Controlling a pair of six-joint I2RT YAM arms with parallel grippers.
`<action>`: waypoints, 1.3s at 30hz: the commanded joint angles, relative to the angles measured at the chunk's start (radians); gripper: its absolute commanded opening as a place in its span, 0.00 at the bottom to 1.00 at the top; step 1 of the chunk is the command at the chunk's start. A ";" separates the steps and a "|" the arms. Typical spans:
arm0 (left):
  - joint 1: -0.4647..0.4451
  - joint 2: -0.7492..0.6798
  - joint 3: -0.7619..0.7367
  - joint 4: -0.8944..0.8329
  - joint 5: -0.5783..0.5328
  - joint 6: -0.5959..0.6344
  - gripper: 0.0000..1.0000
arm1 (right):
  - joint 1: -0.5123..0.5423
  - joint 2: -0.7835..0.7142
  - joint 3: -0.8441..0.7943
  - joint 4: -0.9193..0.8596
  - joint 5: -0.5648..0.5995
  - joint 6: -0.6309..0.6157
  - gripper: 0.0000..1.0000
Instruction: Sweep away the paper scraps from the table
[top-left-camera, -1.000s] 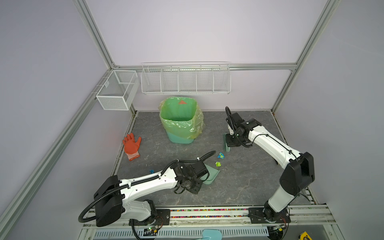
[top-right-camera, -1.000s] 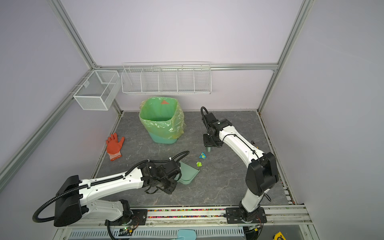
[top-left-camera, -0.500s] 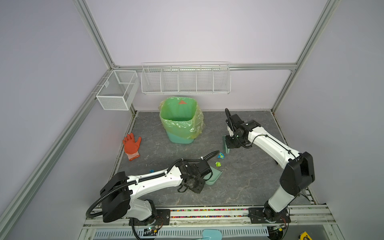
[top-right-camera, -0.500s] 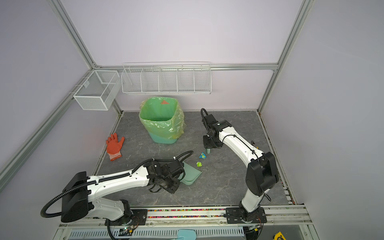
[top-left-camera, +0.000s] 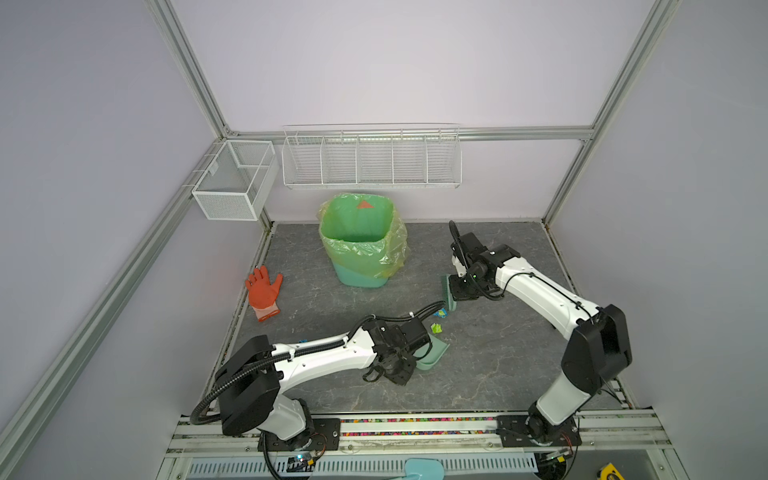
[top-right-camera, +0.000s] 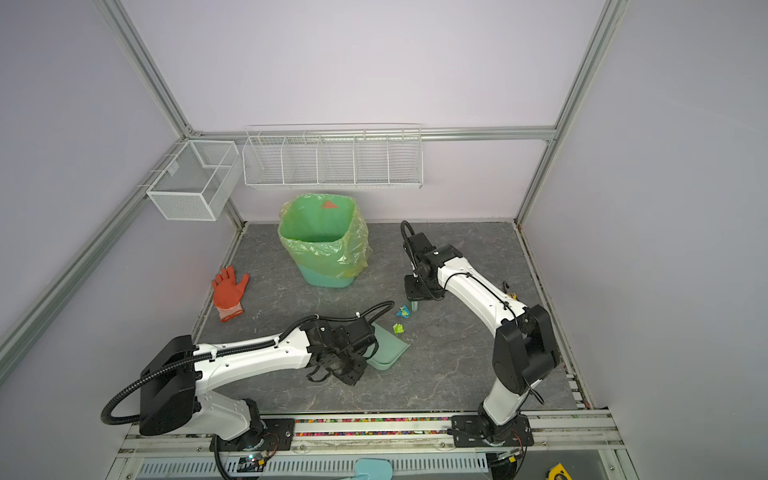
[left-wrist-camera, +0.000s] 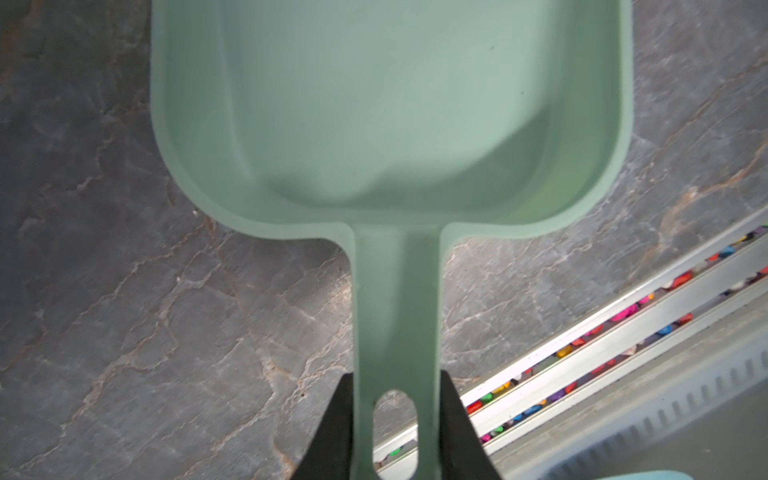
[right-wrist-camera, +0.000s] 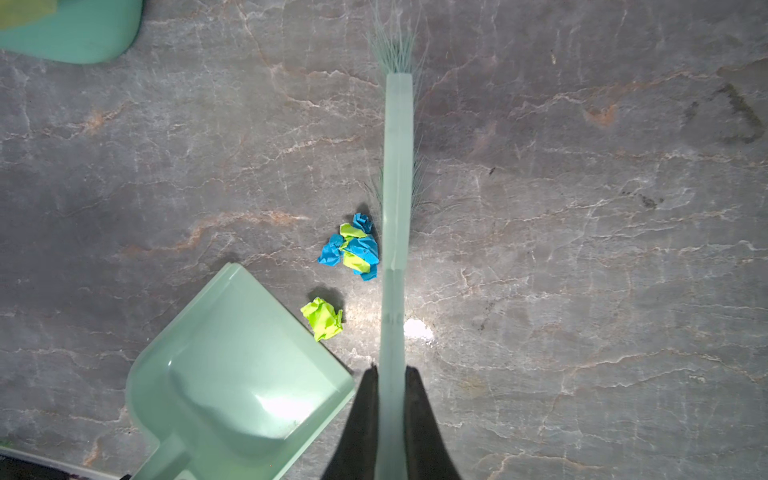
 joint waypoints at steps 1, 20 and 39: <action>-0.004 0.025 0.040 -0.001 0.004 0.013 0.00 | 0.020 -0.039 -0.032 -0.014 -0.037 -0.009 0.07; 0.051 0.116 0.036 0.053 -0.023 0.029 0.00 | 0.164 -0.147 -0.162 0.049 -0.113 0.001 0.07; 0.063 0.132 0.033 0.082 -0.013 0.029 0.00 | 0.105 -0.346 -0.235 0.067 -0.043 0.126 0.07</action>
